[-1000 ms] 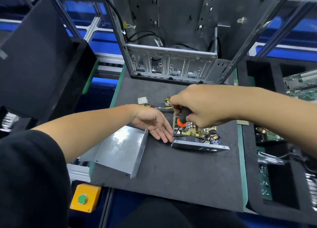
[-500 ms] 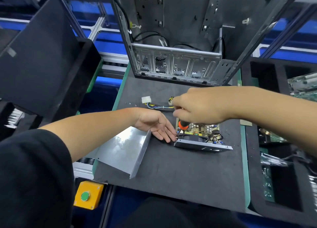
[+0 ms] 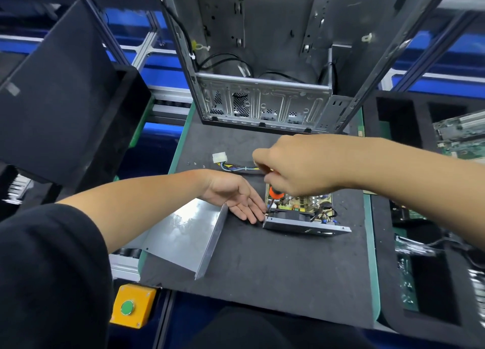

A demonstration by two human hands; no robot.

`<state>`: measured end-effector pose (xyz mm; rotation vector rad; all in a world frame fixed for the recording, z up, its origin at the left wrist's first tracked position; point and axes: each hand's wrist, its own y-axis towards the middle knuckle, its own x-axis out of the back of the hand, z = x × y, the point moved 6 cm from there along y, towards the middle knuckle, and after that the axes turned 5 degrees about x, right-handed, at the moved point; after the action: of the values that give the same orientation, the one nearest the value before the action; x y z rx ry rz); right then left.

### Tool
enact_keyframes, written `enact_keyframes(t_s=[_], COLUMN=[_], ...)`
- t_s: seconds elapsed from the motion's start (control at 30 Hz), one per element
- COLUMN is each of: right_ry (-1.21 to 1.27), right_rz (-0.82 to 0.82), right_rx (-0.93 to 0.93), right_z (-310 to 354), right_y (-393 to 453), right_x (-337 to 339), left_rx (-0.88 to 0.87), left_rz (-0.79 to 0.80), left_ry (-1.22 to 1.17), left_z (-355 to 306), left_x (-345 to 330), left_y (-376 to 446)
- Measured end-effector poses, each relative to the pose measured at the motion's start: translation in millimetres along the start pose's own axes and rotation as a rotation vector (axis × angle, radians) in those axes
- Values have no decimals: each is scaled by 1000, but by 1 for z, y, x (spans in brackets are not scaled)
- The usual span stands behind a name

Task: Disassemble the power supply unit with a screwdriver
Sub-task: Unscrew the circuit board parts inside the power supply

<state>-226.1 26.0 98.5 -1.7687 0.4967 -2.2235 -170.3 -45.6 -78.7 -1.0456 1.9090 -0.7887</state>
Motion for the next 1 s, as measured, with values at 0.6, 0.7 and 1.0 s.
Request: enact_keyframes(t_s=[0.6,0.7,1.0], right_ry=[212,137,100], right_rz=[33,19,23], right_rx=[56,0,-43], right_z=[8,1,-7], right_y=[-4,-2,-5], right_x=[-2,-4,-2], left_rx=[26,23,13], left_rz=[-16,-17,-3], left_ry=[11,25,-40], left_z=[0,0,4], left_x=[-2,0,4], left_y=[2,2,3])
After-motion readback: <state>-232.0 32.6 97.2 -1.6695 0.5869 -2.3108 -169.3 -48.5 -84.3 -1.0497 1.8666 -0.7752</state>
